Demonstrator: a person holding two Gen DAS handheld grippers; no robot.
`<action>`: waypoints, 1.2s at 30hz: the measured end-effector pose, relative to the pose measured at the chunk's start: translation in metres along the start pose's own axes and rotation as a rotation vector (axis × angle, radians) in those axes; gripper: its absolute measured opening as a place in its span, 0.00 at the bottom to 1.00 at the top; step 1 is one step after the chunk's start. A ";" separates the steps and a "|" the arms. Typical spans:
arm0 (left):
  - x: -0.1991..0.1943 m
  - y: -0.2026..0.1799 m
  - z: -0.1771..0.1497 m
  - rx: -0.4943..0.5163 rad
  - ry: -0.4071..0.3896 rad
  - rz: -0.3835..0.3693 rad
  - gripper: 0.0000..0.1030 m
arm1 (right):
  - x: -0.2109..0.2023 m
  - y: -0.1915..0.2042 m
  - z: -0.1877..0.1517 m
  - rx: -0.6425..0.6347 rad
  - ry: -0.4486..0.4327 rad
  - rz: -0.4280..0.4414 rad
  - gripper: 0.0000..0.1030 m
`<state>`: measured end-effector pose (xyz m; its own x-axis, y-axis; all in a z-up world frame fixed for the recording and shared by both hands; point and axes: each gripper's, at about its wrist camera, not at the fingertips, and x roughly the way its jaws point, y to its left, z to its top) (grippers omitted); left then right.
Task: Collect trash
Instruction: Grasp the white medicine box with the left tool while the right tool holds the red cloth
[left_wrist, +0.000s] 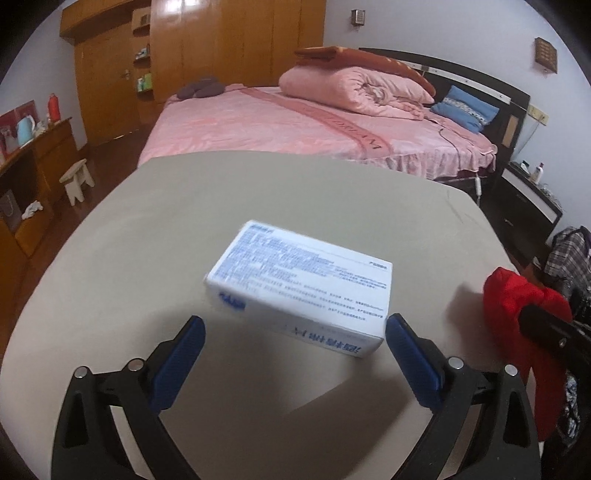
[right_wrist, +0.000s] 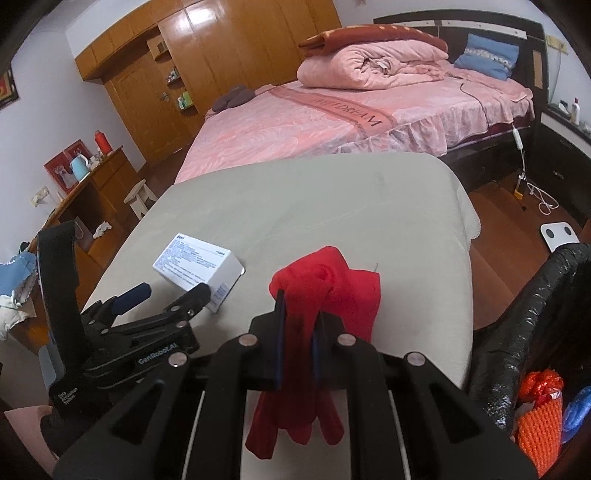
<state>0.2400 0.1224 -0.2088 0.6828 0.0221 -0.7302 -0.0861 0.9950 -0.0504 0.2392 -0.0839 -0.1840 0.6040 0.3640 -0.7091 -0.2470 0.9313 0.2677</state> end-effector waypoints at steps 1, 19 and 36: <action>-0.002 0.004 -0.001 -0.002 -0.001 0.012 0.93 | 0.001 0.001 0.000 -0.003 0.001 0.000 0.10; -0.021 0.036 -0.003 -0.059 -0.036 -0.009 0.93 | 0.004 0.014 -0.002 -0.022 0.011 -0.004 0.10; 0.031 0.025 0.019 -0.045 0.070 0.014 0.73 | 0.005 0.011 0.001 -0.024 0.010 -0.018 0.10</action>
<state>0.2726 0.1495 -0.2194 0.6289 0.0278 -0.7770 -0.1288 0.9893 -0.0688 0.2404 -0.0721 -0.1844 0.6006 0.3466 -0.7205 -0.2539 0.9372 0.2392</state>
